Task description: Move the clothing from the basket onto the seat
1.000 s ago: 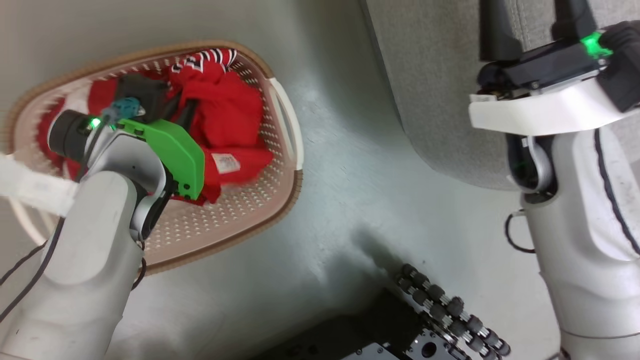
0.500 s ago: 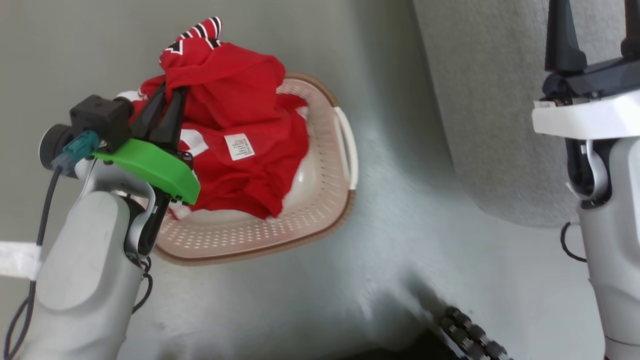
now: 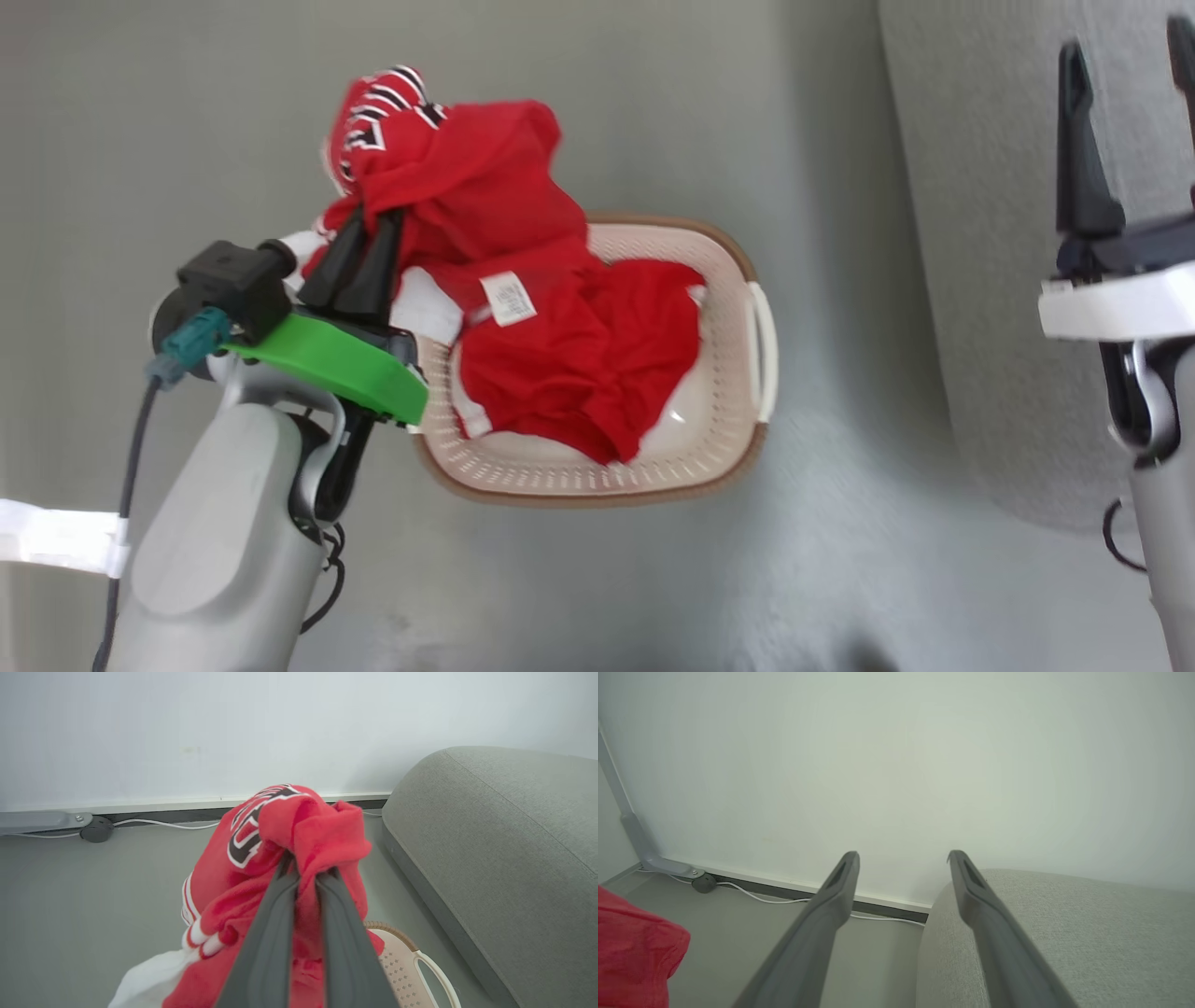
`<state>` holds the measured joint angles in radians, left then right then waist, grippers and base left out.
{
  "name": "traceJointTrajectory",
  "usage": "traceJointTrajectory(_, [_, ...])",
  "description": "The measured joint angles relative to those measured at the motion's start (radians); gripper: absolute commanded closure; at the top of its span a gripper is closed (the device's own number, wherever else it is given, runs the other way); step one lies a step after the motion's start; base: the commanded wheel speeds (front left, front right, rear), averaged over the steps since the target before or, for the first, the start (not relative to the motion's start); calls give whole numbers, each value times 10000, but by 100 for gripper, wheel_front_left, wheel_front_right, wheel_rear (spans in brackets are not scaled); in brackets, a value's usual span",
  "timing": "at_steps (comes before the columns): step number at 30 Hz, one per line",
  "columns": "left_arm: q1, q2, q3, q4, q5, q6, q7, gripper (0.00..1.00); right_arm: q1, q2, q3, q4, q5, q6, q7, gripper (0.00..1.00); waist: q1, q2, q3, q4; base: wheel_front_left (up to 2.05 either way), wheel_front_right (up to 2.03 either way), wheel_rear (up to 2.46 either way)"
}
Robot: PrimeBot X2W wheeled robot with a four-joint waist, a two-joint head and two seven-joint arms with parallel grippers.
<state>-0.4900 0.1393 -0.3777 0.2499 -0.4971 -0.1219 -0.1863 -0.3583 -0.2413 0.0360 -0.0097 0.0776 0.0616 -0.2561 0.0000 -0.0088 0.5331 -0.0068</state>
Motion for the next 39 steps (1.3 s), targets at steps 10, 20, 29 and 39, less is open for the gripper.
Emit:
traceJointTrajectory(10, [594, 127, -54, 56, -261, -2, 6, 100, 1187, 132, 194, 265, 13, 192, 2, 0, 0, 0, -1528, 1150, 0, 0, 0])
traceJointTrajectory(20, [1607, 324, -98, 251, -405, -2, 293, 100, 2134, 407, 886, 579, 194, 399, 2, 0, 0, 0, -3170, 1676, 0, 0, 0])
traceJointTrajectory(29, [2440, 579, -272, 272, -445, -2, 721, 100, 3069, 583, 1893, 1018, 414, 556, 2, 0, 0, 0, -4566, 1802, 0, 0, 0])
traceJointTrajectory(39, [2956, 683, -869, -621, -474, -2, 1243, 100, 3575, 550, 3737, 1062, 483, 627, 2, 0, -1, 0, -5850, 1717, 0, 0, 0])
